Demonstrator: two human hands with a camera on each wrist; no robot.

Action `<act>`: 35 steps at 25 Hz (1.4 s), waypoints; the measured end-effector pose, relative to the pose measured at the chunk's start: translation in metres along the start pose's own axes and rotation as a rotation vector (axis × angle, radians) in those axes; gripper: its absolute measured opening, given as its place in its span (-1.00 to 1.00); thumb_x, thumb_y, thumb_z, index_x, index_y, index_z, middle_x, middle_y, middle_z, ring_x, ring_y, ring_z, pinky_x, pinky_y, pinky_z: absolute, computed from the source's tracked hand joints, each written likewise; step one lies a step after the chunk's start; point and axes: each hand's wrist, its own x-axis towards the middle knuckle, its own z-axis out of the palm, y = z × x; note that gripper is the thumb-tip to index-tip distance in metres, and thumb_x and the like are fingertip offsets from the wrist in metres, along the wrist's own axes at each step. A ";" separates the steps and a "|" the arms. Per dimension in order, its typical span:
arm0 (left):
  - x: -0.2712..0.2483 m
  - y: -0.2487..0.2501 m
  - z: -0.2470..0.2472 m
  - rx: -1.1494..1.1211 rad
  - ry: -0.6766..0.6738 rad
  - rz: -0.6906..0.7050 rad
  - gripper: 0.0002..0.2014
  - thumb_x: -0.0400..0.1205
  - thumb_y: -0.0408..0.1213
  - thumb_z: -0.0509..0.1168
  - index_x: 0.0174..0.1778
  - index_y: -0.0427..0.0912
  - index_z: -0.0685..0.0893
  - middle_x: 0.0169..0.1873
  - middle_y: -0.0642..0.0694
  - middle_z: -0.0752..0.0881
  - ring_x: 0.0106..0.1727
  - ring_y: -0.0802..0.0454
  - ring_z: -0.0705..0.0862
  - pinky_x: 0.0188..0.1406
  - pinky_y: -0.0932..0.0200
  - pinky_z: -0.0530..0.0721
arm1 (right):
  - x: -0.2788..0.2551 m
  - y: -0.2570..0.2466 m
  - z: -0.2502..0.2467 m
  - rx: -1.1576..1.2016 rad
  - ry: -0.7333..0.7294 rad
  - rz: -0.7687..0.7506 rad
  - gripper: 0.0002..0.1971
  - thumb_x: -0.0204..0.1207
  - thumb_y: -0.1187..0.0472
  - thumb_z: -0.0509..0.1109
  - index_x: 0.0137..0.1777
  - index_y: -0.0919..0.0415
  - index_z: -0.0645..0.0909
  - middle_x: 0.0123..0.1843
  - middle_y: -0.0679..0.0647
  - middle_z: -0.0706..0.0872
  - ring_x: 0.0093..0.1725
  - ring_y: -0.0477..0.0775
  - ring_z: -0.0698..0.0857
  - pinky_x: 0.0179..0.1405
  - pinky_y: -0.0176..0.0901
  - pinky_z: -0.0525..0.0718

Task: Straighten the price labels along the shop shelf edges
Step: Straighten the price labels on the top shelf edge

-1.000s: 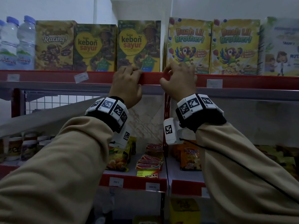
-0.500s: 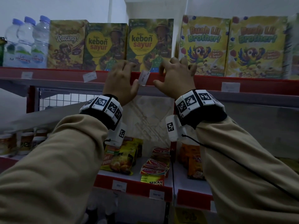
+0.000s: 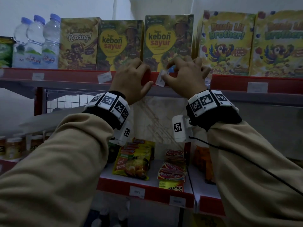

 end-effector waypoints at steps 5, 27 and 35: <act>0.011 -0.015 -0.012 0.012 -0.159 0.027 -0.59 0.57 0.02 0.32 0.19 -0.19 0.54 0.15 -0.21 0.52 0.22 -0.19 0.45 0.26 -0.02 0.42 | 0.009 -0.007 -0.001 0.272 -0.013 0.039 -0.95 0.38 0.02 0.49 -0.25 -0.07 0.69 -0.15 -0.06 0.76 0.11 0.10 0.65 0.19 0.26 0.55; 0.003 -0.056 -0.014 -0.653 -0.076 0.027 -0.78 0.69 -0.26 0.26 -0.02 -0.37 0.68 -0.08 -0.31 0.64 -0.09 -0.05 0.52 -0.07 0.17 0.42 | -0.006 -0.072 -0.003 0.543 -0.166 -0.012 -0.58 0.40 0.41 0.53 0.23 0.34 0.50 -0.25 0.07 0.72 -0.25 -0.05 0.74 -0.19 -0.24 0.74; 0.002 -0.064 -0.009 -0.564 -0.045 0.070 -0.79 0.66 -0.24 0.30 0.05 -0.33 0.67 0.04 -0.27 0.60 0.08 -0.13 0.54 0.03 0.21 0.38 | -0.008 -0.073 0.001 0.495 -0.164 0.009 -0.68 0.41 0.35 0.55 0.13 0.36 0.59 -0.13 0.23 0.77 -0.13 0.08 0.78 -0.11 -0.17 0.77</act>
